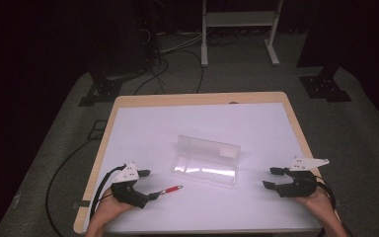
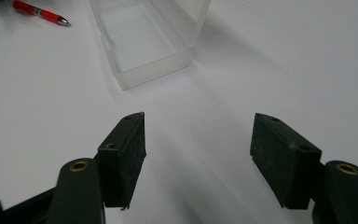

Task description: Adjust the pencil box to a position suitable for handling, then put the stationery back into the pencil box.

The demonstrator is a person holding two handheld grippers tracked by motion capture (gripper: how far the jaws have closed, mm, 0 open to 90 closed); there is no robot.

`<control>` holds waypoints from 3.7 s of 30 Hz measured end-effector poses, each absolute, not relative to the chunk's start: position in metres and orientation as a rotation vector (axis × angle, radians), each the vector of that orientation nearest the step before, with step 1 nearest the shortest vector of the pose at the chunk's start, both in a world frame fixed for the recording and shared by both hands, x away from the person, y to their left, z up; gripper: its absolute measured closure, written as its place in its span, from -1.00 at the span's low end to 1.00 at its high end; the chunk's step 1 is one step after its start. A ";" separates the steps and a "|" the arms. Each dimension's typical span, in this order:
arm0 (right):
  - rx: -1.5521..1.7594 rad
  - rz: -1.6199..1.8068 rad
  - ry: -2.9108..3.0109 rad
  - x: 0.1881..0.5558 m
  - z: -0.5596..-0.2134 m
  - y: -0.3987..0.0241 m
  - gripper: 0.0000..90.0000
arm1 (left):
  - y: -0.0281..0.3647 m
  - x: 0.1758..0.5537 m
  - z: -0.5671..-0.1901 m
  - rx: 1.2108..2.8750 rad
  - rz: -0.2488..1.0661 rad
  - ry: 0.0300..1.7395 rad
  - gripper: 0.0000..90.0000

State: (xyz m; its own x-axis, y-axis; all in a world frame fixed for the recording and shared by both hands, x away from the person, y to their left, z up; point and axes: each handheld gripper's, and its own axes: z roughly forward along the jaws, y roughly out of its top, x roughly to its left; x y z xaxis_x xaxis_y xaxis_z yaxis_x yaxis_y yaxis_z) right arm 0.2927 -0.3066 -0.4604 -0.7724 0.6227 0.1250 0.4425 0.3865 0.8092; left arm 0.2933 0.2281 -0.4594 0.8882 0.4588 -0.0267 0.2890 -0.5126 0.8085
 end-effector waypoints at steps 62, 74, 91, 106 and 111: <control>0.969 1.312 2.423 0.291 -0.466 -0.311 -0.31 | 0.201 0.301 -0.461 2.382 0.161 0.397 0.76; 0.984 1.306 2.423 0.292 -0.467 -0.310 -0.33 | 0.201 0.299 -0.449 2.348 0.149 0.365 0.76; 0.990 1.304 2.437 0.296 -0.470 -0.311 -0.34 | 0.189 0.310 -0.425 2.330 0.130 0.299 0.76; 0.985 1.295 2.440 0.296 -0.470 -0.310 -0.34 | 0.173 0.321 -0.403 2.353 0.131 0.224 0.76; 0.988 1.298 2.439 0.297 -0.470 -0.311 -0.34 | 0.162 0.326 -0.396 2.365 0.121 0.189 0.76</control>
